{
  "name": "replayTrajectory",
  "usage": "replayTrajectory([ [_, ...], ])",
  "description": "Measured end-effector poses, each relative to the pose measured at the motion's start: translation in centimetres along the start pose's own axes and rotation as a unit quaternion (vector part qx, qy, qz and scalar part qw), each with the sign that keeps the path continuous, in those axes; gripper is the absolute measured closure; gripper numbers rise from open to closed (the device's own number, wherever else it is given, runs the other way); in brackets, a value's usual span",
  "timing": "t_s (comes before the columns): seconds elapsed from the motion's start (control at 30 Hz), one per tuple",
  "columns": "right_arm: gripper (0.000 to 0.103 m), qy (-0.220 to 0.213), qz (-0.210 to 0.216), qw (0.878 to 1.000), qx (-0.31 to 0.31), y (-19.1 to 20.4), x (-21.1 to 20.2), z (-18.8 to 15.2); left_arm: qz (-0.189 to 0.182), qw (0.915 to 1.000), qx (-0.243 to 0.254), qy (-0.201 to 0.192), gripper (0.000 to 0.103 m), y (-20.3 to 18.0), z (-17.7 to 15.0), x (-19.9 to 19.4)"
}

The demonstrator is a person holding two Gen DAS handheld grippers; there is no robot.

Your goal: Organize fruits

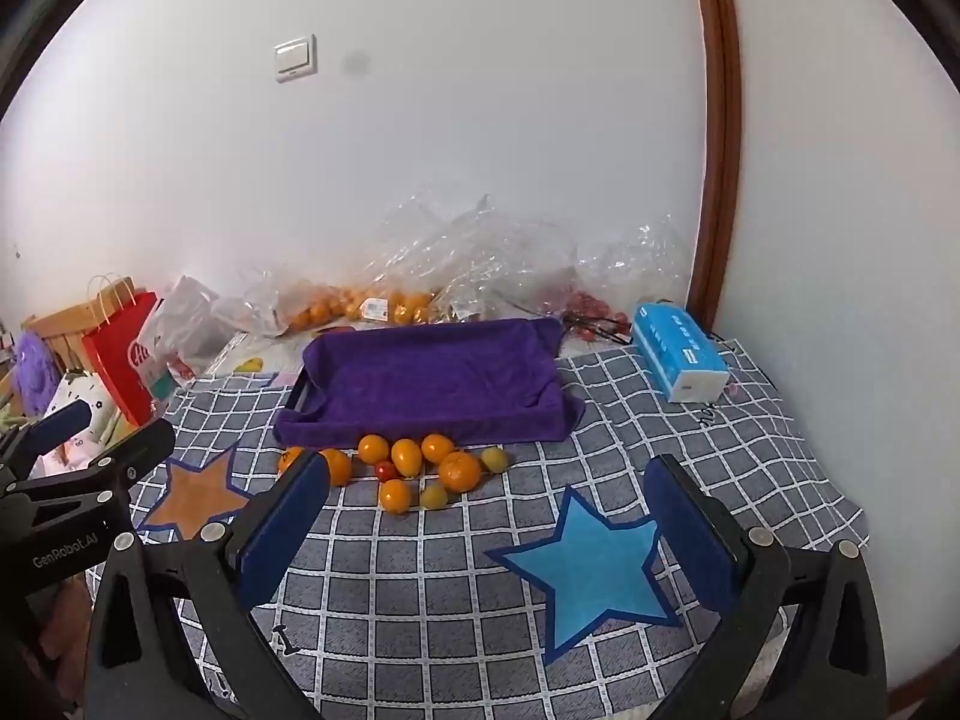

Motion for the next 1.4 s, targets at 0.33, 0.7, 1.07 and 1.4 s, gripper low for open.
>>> replayTrajectory([
  [0.33,0.0,-0.005,0.0,1.0,0.005,-0.1,-0.3,-0.4,0.002,1.0,-0.008,0.003,0.0,0.4,0.0,0.1],
  [0.7,0.0,-0.008,0.005,1.0,0.002,0.1,-0.4,-0.5,0.001,0.9999,-0.011,-0.001,0.0,0.6,-0.2,0.0],
  [1.07,0.0,-0.01,0.004,1.0,0.004,0.0,-0.6,-0.4,0.001,0.9998,-0.02,-0.002,0.0,0.8,-0.5,-0.3],
  [1.4,0.0,-0.012,0.005,1.0,0.002,0.4,-0.8,-0.5,0.002,0.9998,-0.021,-0.001,0.0,1.1,-0.6,-0.4],
])
Point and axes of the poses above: each gripper's, at about its wrist camera, not at the fingertips, and x roughly the way its jaws point, y to its left, z to its top, the point moved 6 cm from there along x, roughly the way its jaws point, and after that the axes turned 9 degrees about z, right-handed, at the moved point
